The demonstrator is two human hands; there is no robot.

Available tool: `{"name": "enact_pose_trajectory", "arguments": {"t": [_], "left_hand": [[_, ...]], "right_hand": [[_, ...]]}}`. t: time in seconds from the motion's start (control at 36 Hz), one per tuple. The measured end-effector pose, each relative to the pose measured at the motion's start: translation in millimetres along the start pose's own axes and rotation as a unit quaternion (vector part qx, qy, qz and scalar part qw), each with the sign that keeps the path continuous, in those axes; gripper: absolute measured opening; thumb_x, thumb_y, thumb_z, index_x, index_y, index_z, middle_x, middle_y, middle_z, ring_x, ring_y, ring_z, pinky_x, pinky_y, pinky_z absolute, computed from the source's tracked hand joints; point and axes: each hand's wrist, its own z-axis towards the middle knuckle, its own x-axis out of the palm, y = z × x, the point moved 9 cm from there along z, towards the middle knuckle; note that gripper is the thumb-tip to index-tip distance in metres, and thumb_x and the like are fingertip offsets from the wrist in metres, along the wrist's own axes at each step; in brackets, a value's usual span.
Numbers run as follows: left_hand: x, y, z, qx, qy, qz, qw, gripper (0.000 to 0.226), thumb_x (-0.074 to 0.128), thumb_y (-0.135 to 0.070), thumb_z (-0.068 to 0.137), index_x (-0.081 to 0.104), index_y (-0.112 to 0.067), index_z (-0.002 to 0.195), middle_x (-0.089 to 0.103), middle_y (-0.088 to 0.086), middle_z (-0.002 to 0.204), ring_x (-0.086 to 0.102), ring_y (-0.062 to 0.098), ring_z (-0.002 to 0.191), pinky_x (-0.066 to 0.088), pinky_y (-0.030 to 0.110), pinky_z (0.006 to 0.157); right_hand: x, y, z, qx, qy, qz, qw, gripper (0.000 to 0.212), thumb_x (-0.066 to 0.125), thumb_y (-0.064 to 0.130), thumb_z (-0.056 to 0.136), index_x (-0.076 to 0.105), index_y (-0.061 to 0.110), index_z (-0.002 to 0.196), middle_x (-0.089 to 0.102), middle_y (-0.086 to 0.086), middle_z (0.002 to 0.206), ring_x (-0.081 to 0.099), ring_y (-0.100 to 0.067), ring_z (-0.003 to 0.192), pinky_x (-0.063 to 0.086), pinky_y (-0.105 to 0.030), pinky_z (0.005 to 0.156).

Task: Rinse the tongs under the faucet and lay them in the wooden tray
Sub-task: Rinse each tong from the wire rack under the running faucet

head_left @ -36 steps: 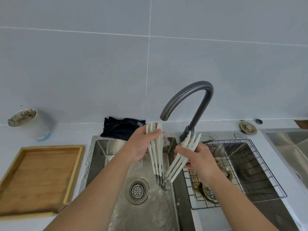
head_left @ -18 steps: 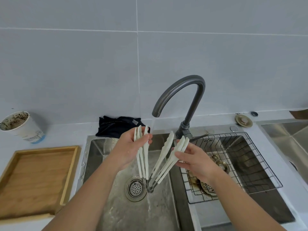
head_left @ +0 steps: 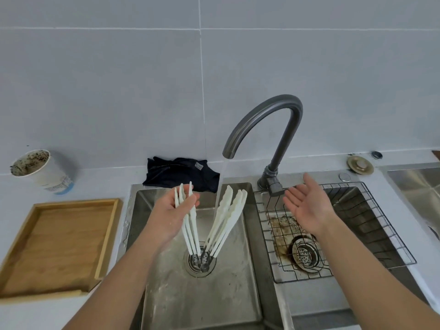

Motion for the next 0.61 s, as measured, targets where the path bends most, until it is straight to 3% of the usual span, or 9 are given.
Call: {"name": "enact_pose_trajectory", "arguments": {"t": [0.06, 0.14, 0.31, 0.39, 0.61], "left_hand": [[-5.3, -0.7, -2.0, -0.002, -0.016, -0.013, 1.000, 0.010, 0.072, -0.042, 0.083, 0.075, -0.045, 0.092, 0.078, -0.005, 0.096, 0.072, 0.012, 0.095, 0.051, 0.047, 0.101], [-11.4, 0.6, -5.0, -0.007, -0.027, -0.027, 0.999, 0.021, 0.070, -0.053, 0.071, 0.075, -0.045, 0.090, 0.077, -0.001, 0.098, 0.070, 0.024, 0.102, 0.051, 0.051, 0.101], [-26.6, 22.8, -13.5, -0.054, -0.072, -0.062, 0.994, 0.008, 0.067, -0.021, 0.095, 0.074, -0.021, 0.100, 0.077, 0.006, 0.095, 0.071, 0.028, 0.097, 0.052, 0.046, 0.098], [-31.8, 31.3, -21.1, -0.068, -0.089, -0.088, 0.990, 0.008, 0.065, -0.016, 0.097, 0.071, -0.016, 0.102, 0.072, 0.008, 0.092, 0.067, 0.022, 0.091, 0.051, 0.039, 0.087], [-38.0, 36.3, -37.4, -0.078, -0.135, -0.148, 0.977, 0.006, 0.061, -0.010, 0.099, 0.066, -0.012, 0.101, 0.070, 0.008, 0.091, 0.067, 0.016, 0.083, 0.051, 0.033, 0.083]], "right_hand": [[0.5, 1.3, 3.3, 0.000, -0.005, -0.012, 1.000, 0.074, 0.051, 0.040, 0.102, 0.018, 0.001, 0.157, 0.030, -0.022, 0.161, 0.035, -0.033, 0.146, 0.035, -0.045, 0.119], [-2.5, 0.0, 6.2, 0.002, -0.008, -0.022, 1.000, 0.072, 0.051, 0.039, 0.102, 0.020, 0.003, 0.157, 0.029, -0.019, 0.162, 0.033, -0.032, 0.147, 0.033, -0.046, 0.119], [9.2, 6.9, 8.4, -0.003, -0.009, -0.028, 1.000, 0.065, 0.049, 0.035, 0.104, 0.021, 0.015, 0.159, 0.023, -0.011, 0.166, 0.031, -0.027, 0.149, 0.032, -0.044, 0.119], [11.3, 12.0, 8.8, 0.002, -0.013, -0.035, 0.999, 0.062, 0.047, 0.034, 0.105, 0.023, 0.015, 0.159, 0.025, -0.013, 0.165, 0.034, -0.027, 0.148, 0.033, -0.044, 0.118], [5.3, 8.7, 10.0, 0.019, 0.009, -0.066, 0.998, 0.061, 0.044, 0.034, 0.106, 0.020, 0.019, 0.160, 0.022, -0.010, 0.167, 0.031, -0.029, 0.149, 0.030, -0.048, 0.120]]}}
